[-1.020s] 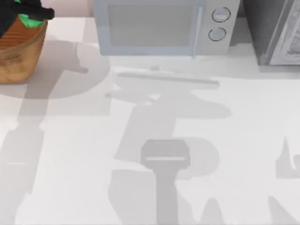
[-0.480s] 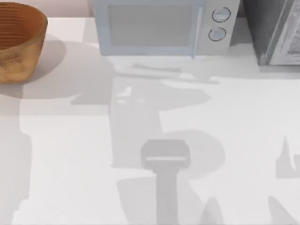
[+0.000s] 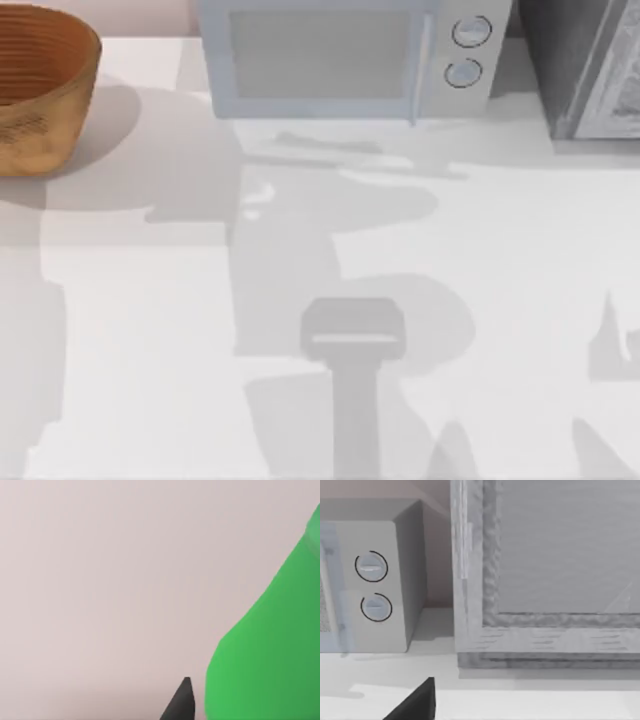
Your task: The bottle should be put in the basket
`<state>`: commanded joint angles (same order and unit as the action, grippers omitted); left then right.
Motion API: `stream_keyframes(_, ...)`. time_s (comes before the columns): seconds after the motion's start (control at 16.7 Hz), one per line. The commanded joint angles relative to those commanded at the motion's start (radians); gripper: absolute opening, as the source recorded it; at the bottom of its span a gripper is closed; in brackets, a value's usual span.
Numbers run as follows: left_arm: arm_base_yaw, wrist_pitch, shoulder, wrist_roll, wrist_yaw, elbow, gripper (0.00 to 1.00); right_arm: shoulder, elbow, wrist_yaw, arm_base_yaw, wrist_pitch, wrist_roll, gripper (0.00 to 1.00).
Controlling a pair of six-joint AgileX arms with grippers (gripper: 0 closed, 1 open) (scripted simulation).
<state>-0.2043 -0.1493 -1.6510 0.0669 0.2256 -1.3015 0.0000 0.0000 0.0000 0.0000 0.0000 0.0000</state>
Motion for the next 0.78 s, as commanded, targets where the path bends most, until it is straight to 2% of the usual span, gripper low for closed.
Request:
stream_keyframes(0.36,0.021,-0.113,-0.165,-0.007,-0.013,-0.043,0.00,0.000,0.000,0.000,0.000,0.000,0.000,1.00)
stream_keyframes(0.66,0.022,-0.128,-0.180,-0.006,-0.017,-0.050,0.00,0.000,0.000,0.000,0.000,0.000,0.000,1.00)
stream_keyframes(0.78,0.022,-0.128,-0.180,-0.006,-0.017,-0.050,0.15,0.000,0.000,0.000,0.000,0.000,0.000,1.00)
